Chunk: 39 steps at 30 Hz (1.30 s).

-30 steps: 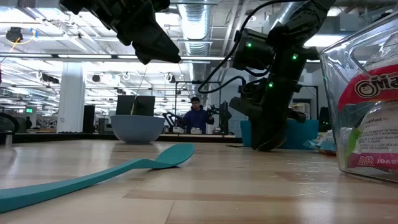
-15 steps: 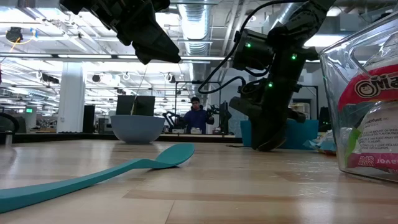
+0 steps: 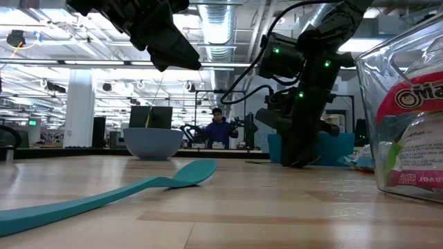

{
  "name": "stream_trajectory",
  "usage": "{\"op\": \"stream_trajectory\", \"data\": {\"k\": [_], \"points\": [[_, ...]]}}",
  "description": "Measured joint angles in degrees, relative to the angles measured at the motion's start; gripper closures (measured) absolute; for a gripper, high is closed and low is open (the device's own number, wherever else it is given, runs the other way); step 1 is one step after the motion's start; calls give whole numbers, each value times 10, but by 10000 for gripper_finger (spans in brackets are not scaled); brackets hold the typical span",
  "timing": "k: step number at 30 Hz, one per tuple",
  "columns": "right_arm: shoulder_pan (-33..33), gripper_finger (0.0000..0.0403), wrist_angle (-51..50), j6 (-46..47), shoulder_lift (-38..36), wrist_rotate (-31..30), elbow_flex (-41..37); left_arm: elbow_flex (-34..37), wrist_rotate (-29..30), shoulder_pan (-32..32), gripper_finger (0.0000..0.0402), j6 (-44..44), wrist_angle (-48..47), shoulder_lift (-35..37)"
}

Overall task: Pick & Place Food Item
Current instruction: Put the black spoon into the green bin

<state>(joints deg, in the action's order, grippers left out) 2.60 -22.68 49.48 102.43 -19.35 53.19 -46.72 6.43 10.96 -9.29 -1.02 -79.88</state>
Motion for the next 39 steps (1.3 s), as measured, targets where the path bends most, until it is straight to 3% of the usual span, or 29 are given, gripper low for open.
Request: {"op": "stream_trajectory", "data": {"k": [23,31,39], "points": [[-4,393,-14,-46,0,-15,3,0,1,0,291,0,0,0],[-25,394,-26,-66,0,-37,31,0,73,0,291,-20,-1,0],[-59,394,-56,-66,0,-109,58,0,111,0,291,-47,-2,0]]}}
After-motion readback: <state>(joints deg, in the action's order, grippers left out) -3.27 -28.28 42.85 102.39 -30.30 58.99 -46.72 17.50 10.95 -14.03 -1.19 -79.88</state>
